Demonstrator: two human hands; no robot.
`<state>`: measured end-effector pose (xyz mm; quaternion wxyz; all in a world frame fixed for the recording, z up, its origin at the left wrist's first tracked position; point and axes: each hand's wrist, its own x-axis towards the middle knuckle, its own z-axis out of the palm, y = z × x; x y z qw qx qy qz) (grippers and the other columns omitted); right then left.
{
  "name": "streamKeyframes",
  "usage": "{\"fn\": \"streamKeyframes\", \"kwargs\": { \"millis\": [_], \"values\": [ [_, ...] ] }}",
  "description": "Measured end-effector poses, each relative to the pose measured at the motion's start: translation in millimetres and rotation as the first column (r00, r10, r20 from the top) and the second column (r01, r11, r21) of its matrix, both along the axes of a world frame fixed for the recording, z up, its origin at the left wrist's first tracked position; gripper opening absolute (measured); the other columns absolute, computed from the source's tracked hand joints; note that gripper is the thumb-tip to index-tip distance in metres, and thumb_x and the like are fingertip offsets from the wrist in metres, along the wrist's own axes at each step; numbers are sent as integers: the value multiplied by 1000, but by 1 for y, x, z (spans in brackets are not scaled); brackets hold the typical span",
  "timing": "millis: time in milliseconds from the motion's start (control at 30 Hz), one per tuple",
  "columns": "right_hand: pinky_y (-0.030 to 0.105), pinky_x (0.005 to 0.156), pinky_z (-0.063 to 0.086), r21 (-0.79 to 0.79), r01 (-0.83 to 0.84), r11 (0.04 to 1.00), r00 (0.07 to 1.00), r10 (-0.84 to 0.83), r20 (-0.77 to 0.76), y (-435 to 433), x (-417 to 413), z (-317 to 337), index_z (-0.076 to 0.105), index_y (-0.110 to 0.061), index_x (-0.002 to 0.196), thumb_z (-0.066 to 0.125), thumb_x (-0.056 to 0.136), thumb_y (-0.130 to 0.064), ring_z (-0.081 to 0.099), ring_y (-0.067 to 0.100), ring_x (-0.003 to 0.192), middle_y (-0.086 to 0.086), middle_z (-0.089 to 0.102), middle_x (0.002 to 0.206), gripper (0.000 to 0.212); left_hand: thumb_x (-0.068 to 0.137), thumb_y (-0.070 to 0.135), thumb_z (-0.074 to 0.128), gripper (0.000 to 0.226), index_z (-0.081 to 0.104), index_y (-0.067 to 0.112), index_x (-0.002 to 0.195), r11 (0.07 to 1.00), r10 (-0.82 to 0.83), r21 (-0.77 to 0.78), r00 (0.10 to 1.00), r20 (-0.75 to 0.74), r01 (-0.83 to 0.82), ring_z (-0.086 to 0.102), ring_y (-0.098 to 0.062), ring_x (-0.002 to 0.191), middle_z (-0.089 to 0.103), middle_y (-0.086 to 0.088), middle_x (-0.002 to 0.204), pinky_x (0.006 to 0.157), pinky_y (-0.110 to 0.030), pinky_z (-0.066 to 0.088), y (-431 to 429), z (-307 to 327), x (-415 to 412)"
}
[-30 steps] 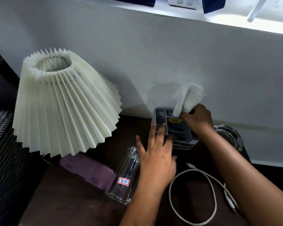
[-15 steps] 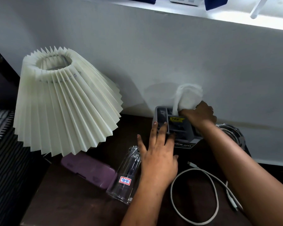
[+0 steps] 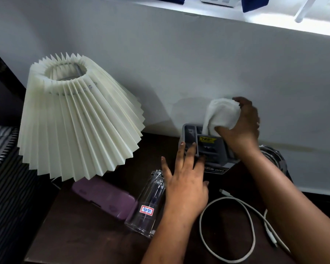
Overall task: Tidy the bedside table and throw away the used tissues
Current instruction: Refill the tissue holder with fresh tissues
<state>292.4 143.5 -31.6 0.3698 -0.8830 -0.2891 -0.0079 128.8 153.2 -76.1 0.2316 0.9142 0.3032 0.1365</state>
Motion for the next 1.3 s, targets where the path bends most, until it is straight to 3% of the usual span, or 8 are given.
{"fn": "streamKeyframes", "kwargs": {
  "millis": [67, 167, 300, 633, 833, 1000, 1167, 1300],
  "values": [
    [45, 102, 31, -8, -139, 990, 935, 133, 328, -5, -5, 7, 39, -31, 127, 66, 65, -6, 34, 26, 123, 2, 40, 131, 72, 82, 31, 61, 62, 36, 26, 139, 1000, 10, 20, 1000, -6, -10, -24, -11, 137, 7, 4, 157, 98, -57, -19, 0, -2, 0],
    [41, 101, 19, -278, -243, 929, 650, 368, 664, -3, -3, 11, 50, -41, 118, 61, 64, 0, 29, 25, 125, -2, 40, 134, 69, 64, 34, 75, 64, 54, 25, 124, 999, 35, 36, 999, -40, -34, 10, -20, 144, 34, 0, 149, 98, -64, 0, 1, 0, 0],
    [46, 104, 8, -576, -234, 783, 497, 605, 622, -2, -5, 8, 67, -33, 88, 50, 72, -12, 21, 25, 134, -1, 43, 143, 32, 85, 29, 57, 64, 28, 28, 142, 1000, -8, -16, 1000, -8, 7, -32, -7, 130, 0, 5, 157, 98, -55, -23, 0, 0, 0],
    [50, 105, 2, -670, -98, 736, 561, 597, 574, 17, -6, 13, 67, -21, 57, 76, 69, -33, 21, 24, 133, -1, 49, 138, 19, 81, 28, 62, 64, 36, 26, 139, 1000, 22, 9, 999, 41, -22, -26, -9, 133, 10, 3, 157, 96, -56, -21, -2, -2, 0],
    [51, 103, -18, -744, -148, 651, 619, 648, 444, 22, -7, 21, 71, -31, 86, 65, 82, -28, 5, 23, 143, -7, 25, 152, 7, 79, 28, 64, 61, 40, 25, 136, 999, 17, 29, 999, 33, -18, -20, -12, 138, 12, 2, 157, 97, -57, -20, -1, -4, 0],
    [57, 109, -14, -806, -225, 547, 614, 722, 318, 23, -6, 15, 69, -29, 85, 66, 81, -17, -2, 20, 145, -10, 21, 151, 13, 69, 31, 72, 62, 51, 26, 127, 997, 37, 61, 999, -14, -37, 5, -21, 144, 30, -1, 151, 98, -63, -6, -1, -5, 1],
    [45, 111, 12, -476, -454, 753, 683, 637, 357, 14, 12, 14, 64, -35, 106, 69, 68, -8, 17, 20, 137, -4, 38, 144, 47, 78, 28, 65, 66, 38, 27, 138, 999, 22, 35, 1000, 11, -22, -10, -17, 144, 15, 3, 156, 97, -58, -18, 0, 0, 0],
    [31, 104, 26, -189, -409, 893, 816, 451, 361, 0, 22, 19, 53, -23, 128, 64, 75, -3, 38, 28, 126, 5, 53, 130, 58, 81, 28, 62, 65, 34, 28, 140, 1000, 15, -1, 1000, 11, -15, -16, -15, 142, 10, 4, 157, 97, -56, -21, 0, 0, -1]
  ]
}}
